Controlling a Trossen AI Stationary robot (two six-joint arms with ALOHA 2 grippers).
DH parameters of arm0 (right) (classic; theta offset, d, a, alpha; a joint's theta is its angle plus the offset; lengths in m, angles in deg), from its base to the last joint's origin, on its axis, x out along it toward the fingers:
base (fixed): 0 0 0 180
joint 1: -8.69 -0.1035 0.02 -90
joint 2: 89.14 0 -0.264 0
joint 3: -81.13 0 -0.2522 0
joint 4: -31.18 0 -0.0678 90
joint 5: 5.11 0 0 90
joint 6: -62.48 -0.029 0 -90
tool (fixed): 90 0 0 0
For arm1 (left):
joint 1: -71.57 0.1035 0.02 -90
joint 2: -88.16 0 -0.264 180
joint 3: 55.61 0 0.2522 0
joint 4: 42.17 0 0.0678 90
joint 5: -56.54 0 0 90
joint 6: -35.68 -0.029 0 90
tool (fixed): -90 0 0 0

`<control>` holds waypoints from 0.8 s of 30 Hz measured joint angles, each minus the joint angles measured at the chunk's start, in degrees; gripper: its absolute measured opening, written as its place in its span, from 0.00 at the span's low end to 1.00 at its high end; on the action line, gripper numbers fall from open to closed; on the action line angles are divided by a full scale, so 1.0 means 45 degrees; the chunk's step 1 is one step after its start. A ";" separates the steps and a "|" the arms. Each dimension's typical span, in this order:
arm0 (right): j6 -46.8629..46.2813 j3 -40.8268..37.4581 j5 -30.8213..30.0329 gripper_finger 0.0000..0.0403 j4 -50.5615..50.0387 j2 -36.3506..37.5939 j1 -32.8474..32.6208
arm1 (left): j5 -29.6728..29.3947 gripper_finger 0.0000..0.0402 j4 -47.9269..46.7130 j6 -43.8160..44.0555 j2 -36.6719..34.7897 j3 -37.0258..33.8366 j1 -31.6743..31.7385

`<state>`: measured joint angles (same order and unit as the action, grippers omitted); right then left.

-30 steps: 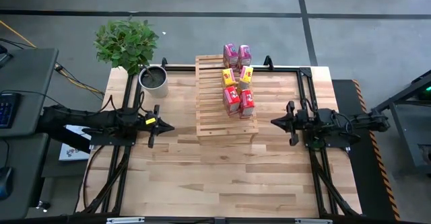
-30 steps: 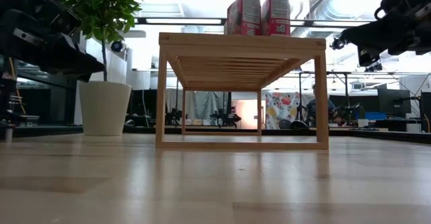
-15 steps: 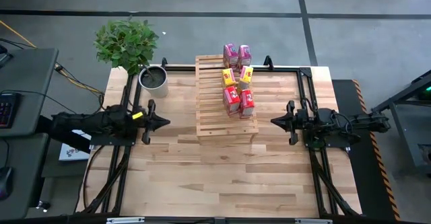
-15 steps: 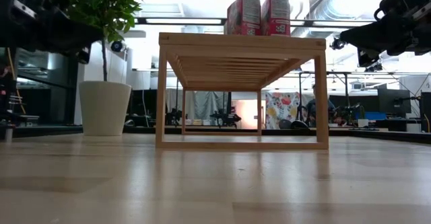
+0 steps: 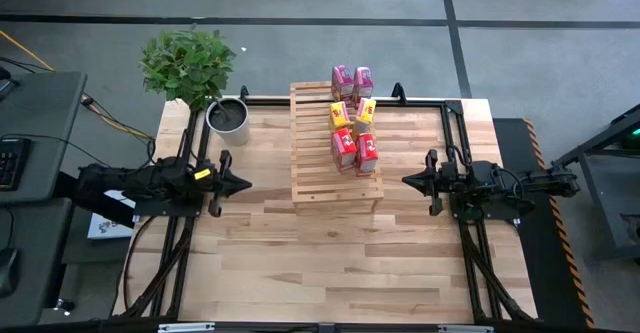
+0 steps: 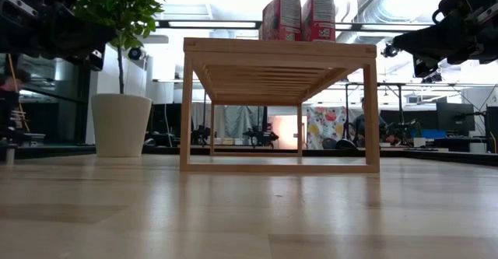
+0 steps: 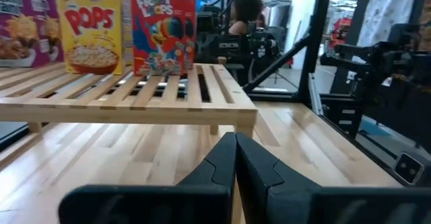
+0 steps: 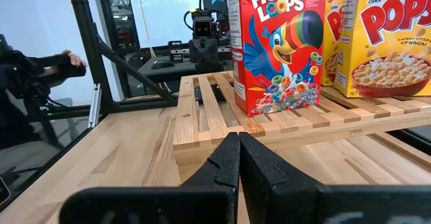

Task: Stack cereal on shelf
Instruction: Return to Home Position

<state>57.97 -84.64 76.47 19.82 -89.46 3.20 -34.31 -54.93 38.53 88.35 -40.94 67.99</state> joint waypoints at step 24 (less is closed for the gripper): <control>0.0000 0.0000 0.0005 0.00 0.0000 0.0000 0.0000 | 0.0008 0.00 -0.0002 0.0000 0.0012 0.0000 -0.0243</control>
<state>57.96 -84.64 76.49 19.82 -89.46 3.20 -34.28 -54.94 38.53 88.41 -40.94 66.90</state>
